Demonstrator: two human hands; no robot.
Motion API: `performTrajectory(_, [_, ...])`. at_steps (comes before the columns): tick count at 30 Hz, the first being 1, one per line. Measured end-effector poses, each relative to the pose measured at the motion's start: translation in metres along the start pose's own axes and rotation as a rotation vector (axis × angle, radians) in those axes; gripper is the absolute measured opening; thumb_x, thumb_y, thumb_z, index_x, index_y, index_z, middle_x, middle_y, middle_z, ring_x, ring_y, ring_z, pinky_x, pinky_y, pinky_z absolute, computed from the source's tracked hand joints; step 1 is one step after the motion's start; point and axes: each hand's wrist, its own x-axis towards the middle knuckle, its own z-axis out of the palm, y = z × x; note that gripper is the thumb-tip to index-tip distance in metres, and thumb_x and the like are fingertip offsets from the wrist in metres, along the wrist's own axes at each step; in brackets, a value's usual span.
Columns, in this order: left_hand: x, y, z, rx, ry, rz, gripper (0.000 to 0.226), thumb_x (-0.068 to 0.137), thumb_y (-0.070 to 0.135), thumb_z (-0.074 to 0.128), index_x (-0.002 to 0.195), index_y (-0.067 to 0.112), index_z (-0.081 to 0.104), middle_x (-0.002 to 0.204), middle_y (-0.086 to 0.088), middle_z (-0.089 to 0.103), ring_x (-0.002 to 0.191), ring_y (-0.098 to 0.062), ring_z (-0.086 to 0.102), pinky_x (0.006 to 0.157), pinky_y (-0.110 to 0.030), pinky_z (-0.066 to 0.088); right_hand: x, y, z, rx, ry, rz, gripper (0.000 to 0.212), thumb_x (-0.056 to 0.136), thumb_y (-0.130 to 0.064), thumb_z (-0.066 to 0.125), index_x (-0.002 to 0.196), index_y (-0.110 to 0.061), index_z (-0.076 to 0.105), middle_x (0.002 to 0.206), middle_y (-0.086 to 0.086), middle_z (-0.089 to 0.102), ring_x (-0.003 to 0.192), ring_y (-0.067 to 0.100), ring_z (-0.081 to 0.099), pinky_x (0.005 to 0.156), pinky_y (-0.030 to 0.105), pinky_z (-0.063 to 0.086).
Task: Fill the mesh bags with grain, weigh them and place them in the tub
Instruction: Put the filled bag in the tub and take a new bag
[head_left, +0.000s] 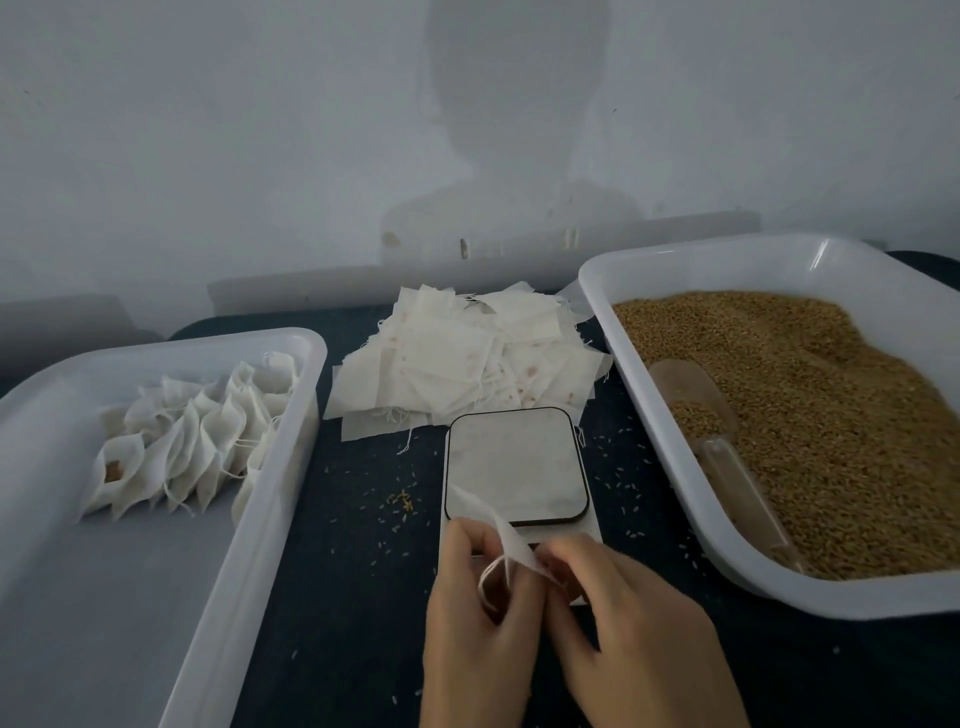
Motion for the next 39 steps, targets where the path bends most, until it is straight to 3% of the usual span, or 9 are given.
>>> performTrajectory(7, [0.002,0.011,-0.008,0.193,-0.103,0.014,0.030,0.081,0.011,0.068,0.063,0.015,0.044,0.051,0.001,0.042,0.048,-0.007,0.035,0.048,-0.019,0.030,0.006,-0.003,-0.013,0.013,0.139,-0.059,0.004,0.087,-0.026,0.048,0.083,-0.026,0.046,0.050,-0.013,0.041,0.040,-0.002,0.034,0.044,0.012,0.037])
performTrajectory(14, [0.007,0.017,-0.014,-0.184,-0.127,-0.156,0.023,0.089,-0.005,0.054,0.075,-0.011,0.036,0.056,-0.012,0.033,0.041,-0.014,0.027,0.037,-0.020,0.024,0.010,-0.005,-0.022,-0.070,0.000,-0.207,0.006,0.073,-0.017,0.073,0.075,-0.023,0.072,0.058,-0.011,0.056,0.044,0.003,0.047,0.045,0.008,0.034])
performTrajectory(19, [0.002,0.012,-0.012,0.098,-0.139,0.043,0.022,0.077,0.013,0.065,0.068,0.014,0.045,0.049,-0.003,0.039,0.046,-0.011,0.035,0.046,-0.022,0.030,0.010,0.001,-0.021,-0.135,-0.205,-0.058,0.039,0.032,-0.013,0.095,0.058,-0.025,0.067,0.056,-0.011,0.056,0.044,0.006,0.052,0.046,0.005,0.017])
performTrajectory(21, [-0.004,0.015,-0.012,0.273,-0.293,0.157,0.015,0.072,0.023,0.061,0.077,0.024,0.047,0.054,-0.005,0.047,0.047,-0.005,0.040,0.049,-0.018,0.032,0.011,-0.002,-0.021,-0.074,-0.251,0.019,0.036,0.044,-0.015,0.093,0.061,-0.026,0.063,0.062,-0.013,0.053,0.048,0.005,0.052,0.044,0.006,0.014])
performTrajectory(25, [0.005,0.020,-0.025,0.515,-0.387,0.444,0.054,0.066,0.028,0.070,0.109,0.047,0.043,0.094,0.021,0.051,0.087,0.001,0.052,0.073,-0.009,0.039,0.015,0.006,-0.025,0.077,-0.247,0.156,0.020,0.096,-0.036,0.048,0.110,-0.038,0.061,0.082,-0.021,0.048,0.083,-0.003,0.050,0.068,0.009,0.038])
performTrajectory(29, [0.019,0.017,-0.024,0.741,-0.441,0.554,0.110,0.063,0.047,0.073,0.141,0.051,-0.004,0.143,0.042,0.003,0.143,0.004,0.002,0.117,-0.040,0.013,0.023,0.003,-0.032,0.157,-0.333,0.198,0.031,0.087,-0.055,0.047,0.087,-0.035,0.070,0.072,-0.014,0.058,0.071,0.002,0.056,0.062,0.013,0.042])
performTrajectory(31, [0.020,0.016,-0.018,0.709,-0.447,0.521,0.102,0.063,0.053,0.067,0.139,0.051,-0.003,0.142,0.041,0.014,0.141,0.012,0.004,0.118,-0.048,0.000,0.022,-0.001,-0.030,0.105,-0.330,0.186,0.041,0.084,-0.064,0.041,0.070,-0.032,0.063,0.061,-0.010,0.051,0.061,0.005,0.053,0.054,0.014,0.037])
performTrajectory(34, [0.020,0.014,-0.010,0.544,-0.368,0.426,0.073,0.064,0.046,0.063,0.128,0.044,0.028,0.114,0.033,0.052,0.120,0.016,0.040,0.116,-0.055,0.018,0.022,-0.001,-0.025,0.094,-0.249,0.182,0.067,0.078,-0.078,0.025,0.075,-0.029,0.070,0.056,-0.010,0.045,0.054,0.004,0.047,0.049,0.013,0.028])
performTrajectory(39, [0.014,0.015,-0.005,0.397,-0.338,0.330,0.048,0.061,0.040,0.062,0.106,0.039,0.048,0.110,0.040,0.050,0.100,0.013,0.054,0.106,-0.049,0.037,0.021,-0.002,-0.027,0.112,-0.249,0.179,0.074,0.074,-0.084,0.018,0.092,-0.037,0.072,0.071,-0.010,0.054,0.066,0.004,0.051,0.059,0.016,0.040])
